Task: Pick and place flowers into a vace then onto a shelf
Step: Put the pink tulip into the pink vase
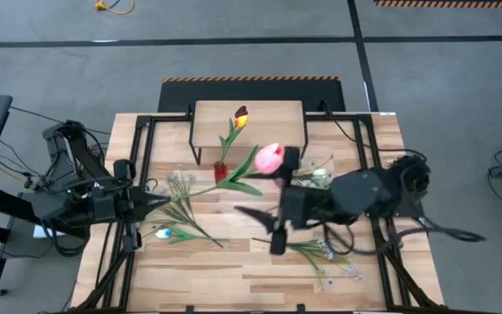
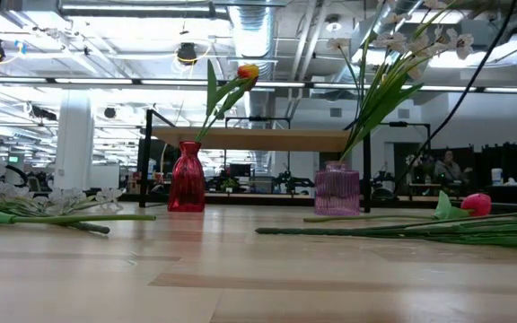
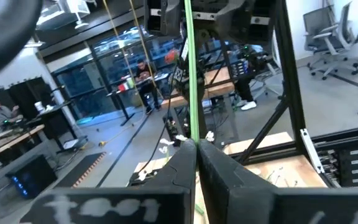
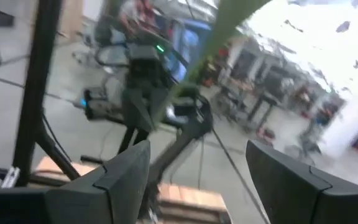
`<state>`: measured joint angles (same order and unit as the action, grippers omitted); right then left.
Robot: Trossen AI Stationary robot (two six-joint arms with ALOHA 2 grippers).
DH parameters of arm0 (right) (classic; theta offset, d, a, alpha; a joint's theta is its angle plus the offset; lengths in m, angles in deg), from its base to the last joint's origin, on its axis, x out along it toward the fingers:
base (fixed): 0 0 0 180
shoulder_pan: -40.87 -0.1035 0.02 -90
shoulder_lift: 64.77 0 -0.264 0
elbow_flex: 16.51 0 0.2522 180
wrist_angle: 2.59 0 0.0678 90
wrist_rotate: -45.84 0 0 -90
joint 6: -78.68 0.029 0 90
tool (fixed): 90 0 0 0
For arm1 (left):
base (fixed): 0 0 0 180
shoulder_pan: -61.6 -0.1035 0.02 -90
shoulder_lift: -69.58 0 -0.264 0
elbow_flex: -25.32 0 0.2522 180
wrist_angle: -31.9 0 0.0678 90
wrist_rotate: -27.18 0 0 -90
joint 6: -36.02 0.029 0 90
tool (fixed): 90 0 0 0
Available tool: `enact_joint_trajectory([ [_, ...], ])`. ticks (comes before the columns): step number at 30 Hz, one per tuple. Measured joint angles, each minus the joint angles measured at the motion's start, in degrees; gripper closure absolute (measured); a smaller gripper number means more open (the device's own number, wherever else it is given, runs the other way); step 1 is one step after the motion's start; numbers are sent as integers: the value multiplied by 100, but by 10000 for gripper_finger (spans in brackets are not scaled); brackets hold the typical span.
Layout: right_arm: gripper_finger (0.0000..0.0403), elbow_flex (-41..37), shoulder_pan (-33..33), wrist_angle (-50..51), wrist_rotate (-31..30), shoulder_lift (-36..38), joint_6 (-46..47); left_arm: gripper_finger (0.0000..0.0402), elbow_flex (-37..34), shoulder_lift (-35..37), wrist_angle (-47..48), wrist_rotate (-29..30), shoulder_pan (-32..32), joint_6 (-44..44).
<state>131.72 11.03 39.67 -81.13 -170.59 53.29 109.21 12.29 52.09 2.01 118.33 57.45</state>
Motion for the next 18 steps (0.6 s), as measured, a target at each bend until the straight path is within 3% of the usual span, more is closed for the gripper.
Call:
enact_joint_trajectory([
  [10, 142, 0, 206, -1138, 632, -327, -462, 401, 0, -7, 46, -568, -450, -85],
  [18, 143, 1, 273, -1487, 861, -324, -463, 401, -2, -17, 204, -651, -642, -174],
])
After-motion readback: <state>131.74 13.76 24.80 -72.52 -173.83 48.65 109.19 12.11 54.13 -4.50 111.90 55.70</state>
